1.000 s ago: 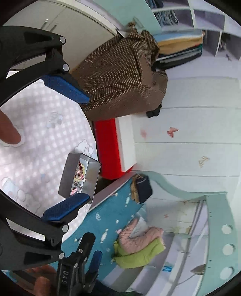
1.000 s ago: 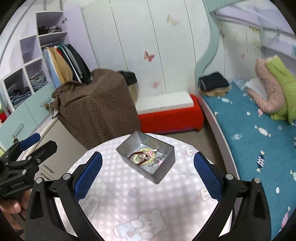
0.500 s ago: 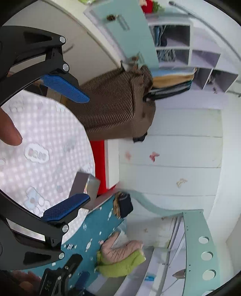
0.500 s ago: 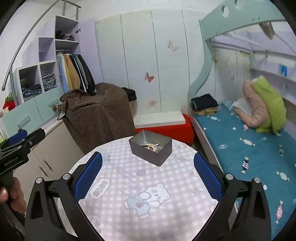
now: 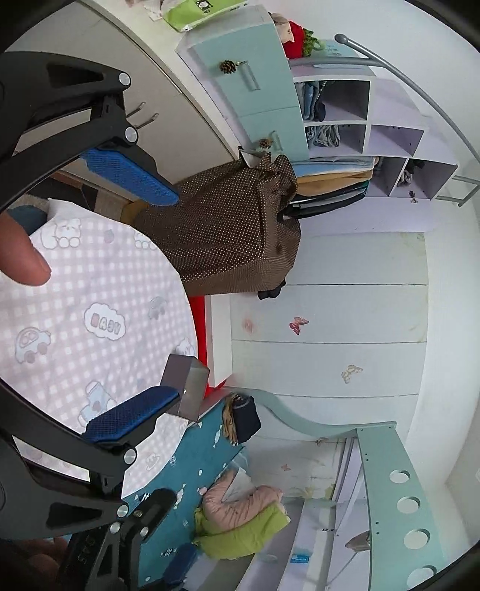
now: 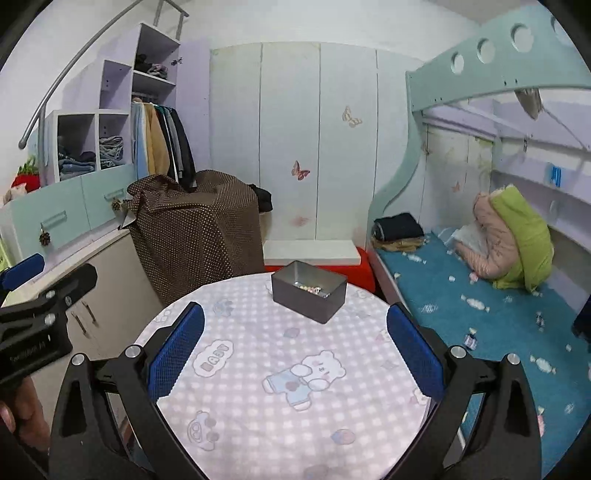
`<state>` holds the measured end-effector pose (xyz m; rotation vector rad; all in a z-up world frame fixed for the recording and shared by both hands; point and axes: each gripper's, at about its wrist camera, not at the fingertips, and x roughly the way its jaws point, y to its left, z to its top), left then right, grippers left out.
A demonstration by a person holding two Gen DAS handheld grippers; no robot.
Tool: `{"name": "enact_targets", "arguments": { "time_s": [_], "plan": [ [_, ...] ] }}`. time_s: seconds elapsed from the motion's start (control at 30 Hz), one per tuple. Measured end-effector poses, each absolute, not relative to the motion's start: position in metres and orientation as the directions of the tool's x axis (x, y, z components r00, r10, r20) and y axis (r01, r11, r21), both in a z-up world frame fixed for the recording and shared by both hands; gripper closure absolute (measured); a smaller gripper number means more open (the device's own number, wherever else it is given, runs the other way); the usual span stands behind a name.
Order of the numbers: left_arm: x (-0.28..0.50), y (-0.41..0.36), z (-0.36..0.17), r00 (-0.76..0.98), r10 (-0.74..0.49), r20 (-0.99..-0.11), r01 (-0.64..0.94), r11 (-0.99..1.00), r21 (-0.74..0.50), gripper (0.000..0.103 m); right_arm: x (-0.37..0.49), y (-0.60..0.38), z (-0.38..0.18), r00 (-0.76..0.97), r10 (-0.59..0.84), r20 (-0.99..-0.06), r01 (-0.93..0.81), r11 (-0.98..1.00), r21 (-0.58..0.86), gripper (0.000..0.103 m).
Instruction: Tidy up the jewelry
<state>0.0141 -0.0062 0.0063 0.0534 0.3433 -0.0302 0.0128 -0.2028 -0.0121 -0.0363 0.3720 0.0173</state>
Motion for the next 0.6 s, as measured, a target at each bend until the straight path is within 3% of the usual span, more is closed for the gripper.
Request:
{"name": "enact_targets", "arguments": {
  "time_s": [0.6],
  "plan": [
    [-0.009, 0.016, 0.017, 0.958, -0.002, -0.287, 0.001, 1.000, -0.006, 0.005, 0.003, -0.191, -0.007, 0.938, 0.013, -0.345, -0.033, 0.998, -0.051, 0.008]
  ]
}}
